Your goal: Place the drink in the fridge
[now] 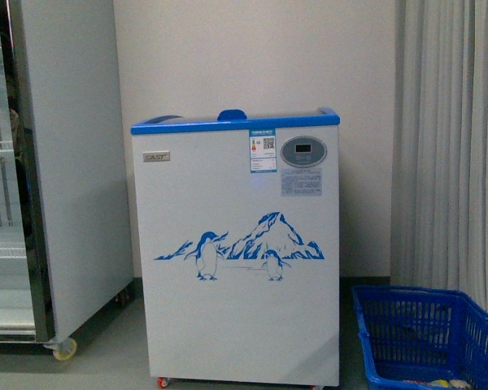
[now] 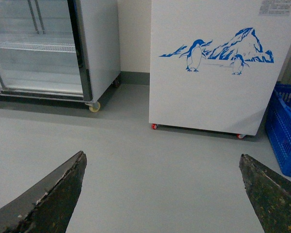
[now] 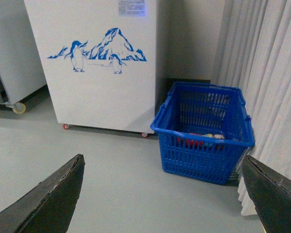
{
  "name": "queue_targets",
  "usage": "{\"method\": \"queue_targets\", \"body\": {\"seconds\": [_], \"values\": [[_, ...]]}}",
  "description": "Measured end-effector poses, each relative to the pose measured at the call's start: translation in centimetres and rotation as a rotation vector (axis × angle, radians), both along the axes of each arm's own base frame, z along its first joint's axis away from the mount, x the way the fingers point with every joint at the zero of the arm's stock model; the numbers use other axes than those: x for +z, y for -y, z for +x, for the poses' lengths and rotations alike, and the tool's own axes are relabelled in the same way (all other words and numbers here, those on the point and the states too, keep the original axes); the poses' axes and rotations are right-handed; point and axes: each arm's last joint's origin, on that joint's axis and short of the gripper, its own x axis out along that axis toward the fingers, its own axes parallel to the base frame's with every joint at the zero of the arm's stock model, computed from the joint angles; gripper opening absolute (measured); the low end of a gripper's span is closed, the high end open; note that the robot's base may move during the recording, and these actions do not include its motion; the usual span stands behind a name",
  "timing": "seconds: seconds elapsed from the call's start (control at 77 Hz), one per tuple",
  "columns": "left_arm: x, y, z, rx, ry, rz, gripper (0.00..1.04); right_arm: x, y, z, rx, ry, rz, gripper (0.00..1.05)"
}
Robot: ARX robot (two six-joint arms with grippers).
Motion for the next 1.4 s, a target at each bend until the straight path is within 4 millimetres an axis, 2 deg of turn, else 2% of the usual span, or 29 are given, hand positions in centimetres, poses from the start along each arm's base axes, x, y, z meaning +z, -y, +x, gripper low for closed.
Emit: {"method": "queue_targets", "body": {"seconds": [1.403], "values": [[0.00,0.00,0.00,0.000,0.000,0.000,0.97,0.00,0.00,0.00,0.000,0.000,0.000,0.97]]}}
